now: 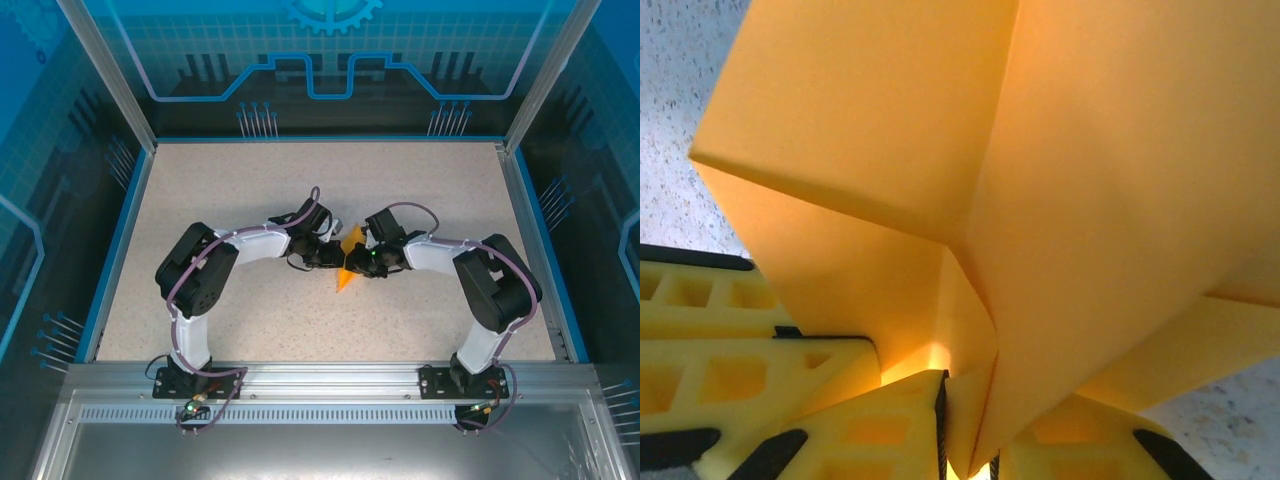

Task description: Fold a paper plane with a square sheet of paper (pick it up from the middle)

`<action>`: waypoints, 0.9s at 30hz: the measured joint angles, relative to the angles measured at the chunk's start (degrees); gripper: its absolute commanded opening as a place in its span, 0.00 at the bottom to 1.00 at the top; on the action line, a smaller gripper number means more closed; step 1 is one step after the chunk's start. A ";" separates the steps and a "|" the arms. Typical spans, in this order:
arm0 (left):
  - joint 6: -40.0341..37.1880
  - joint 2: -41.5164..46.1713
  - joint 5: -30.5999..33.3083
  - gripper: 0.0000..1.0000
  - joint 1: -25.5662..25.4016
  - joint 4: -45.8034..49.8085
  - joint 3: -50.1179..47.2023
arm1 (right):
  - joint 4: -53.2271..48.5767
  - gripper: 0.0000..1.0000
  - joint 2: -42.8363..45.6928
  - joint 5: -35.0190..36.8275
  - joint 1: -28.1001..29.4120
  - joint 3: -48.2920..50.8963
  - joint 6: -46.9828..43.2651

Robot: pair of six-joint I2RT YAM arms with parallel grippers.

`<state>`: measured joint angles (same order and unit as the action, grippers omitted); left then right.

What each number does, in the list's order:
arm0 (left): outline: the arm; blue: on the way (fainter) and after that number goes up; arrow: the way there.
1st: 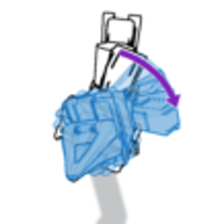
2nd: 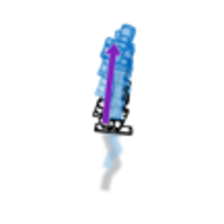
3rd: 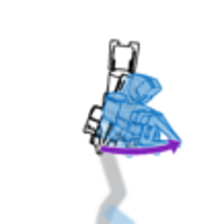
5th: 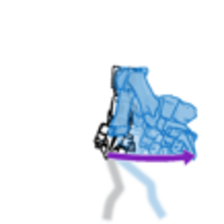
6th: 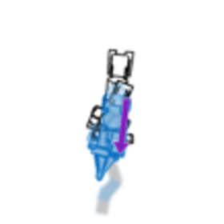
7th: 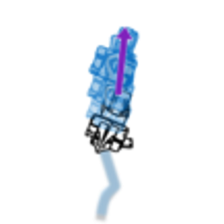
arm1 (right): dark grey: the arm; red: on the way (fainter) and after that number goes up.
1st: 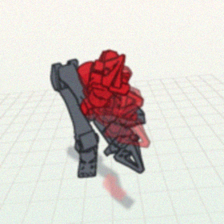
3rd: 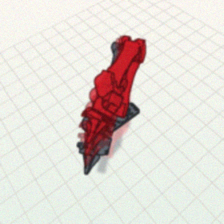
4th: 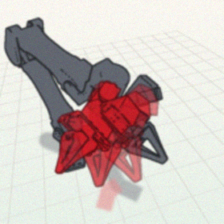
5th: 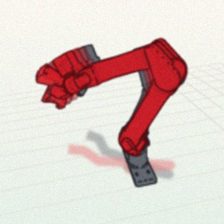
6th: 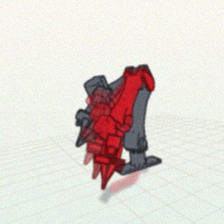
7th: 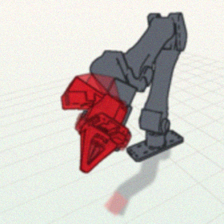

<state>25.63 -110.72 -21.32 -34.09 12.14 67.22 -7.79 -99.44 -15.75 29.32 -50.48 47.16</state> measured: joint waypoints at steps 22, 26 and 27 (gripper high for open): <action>-0.79 14.53 2.21 0.59 3.91 3.21 -7.65 | -32.85 0.05 1.53 17.79 6.82 -16.63 -15.52; -2.27 19.43 4.13 0.77 4.48 4.57 -11.15 | -34.67 0.07 -1.42 18.75 8.35 -16.79 -17.14; -2.25 20.31 4.55 0.77 4.57 4.68 -11.87 | -34.80 0.08 -2.14 18.88 8.61 -16.83 -17.44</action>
<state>23.38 -90.41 -16.78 -29.52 16.82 55.35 -42.59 -101.58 3.14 37.93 -67.31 29.71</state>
